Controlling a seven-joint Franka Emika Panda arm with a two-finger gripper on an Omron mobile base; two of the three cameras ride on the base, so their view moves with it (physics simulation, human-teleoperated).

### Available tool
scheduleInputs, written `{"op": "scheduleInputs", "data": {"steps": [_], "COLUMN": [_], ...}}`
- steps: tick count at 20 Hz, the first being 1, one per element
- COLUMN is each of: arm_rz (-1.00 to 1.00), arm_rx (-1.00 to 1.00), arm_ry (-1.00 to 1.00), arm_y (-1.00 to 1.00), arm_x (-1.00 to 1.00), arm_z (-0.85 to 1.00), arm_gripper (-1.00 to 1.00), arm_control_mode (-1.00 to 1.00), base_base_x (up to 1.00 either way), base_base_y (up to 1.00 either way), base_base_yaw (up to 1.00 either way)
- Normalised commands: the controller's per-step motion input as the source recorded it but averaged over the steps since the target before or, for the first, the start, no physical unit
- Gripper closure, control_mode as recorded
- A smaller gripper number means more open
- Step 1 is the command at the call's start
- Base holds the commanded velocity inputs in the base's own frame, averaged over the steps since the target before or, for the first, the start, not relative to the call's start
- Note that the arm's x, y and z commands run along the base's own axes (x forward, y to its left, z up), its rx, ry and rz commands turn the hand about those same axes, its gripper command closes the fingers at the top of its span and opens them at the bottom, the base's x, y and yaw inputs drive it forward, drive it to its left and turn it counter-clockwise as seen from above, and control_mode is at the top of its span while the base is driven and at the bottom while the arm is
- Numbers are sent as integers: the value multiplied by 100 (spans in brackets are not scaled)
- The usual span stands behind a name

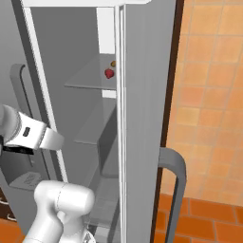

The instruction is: Take the strawberry from the fridge and place it on top of the pancake, located on the dining counter.

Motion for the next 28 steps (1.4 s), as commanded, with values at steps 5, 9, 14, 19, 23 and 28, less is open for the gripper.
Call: {"op": "scheduleInputs", "data": {"steps": [5,9,14,19,23,28], "arm_rz": [0,0,3,2,3,4], "arm_rx": [0,0,0,0,0,0], "arm_ry": [2,1,1,-1,-2,0], "arm_y": [0,0,-16,-27,-15,-8], "arm_x": [19,22,21,57,60,73], "arm_z": [8,80,40,9,11,4], "arm_gripper": [-100,-100,-100,-100,-100,-100], "arm_control_mode": [-100,-100,-100,-100,-100,-100], "base_base_x": [80,0,0,0,0,0], "base_base_y": [0,0,0,0,0,0], "base_base_yaw": [0,0,0,0,0,0]}}
